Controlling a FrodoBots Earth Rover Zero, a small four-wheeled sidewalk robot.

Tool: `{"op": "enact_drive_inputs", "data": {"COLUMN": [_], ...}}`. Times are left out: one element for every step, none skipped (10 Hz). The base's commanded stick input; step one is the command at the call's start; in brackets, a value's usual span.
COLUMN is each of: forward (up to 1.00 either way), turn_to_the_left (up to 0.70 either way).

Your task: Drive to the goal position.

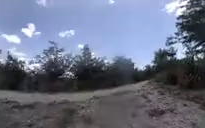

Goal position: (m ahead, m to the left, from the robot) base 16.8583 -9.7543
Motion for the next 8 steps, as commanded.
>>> {"op": "enact_drive_inputs", "data": {"forward": [0.85,0.85,0.85,0.85,0.85,0.85,0.85,0.85], "turn_to_the_left": [0.00,0.00,0.00,0.00,0.00,0.00,0.00,-0.08]}}
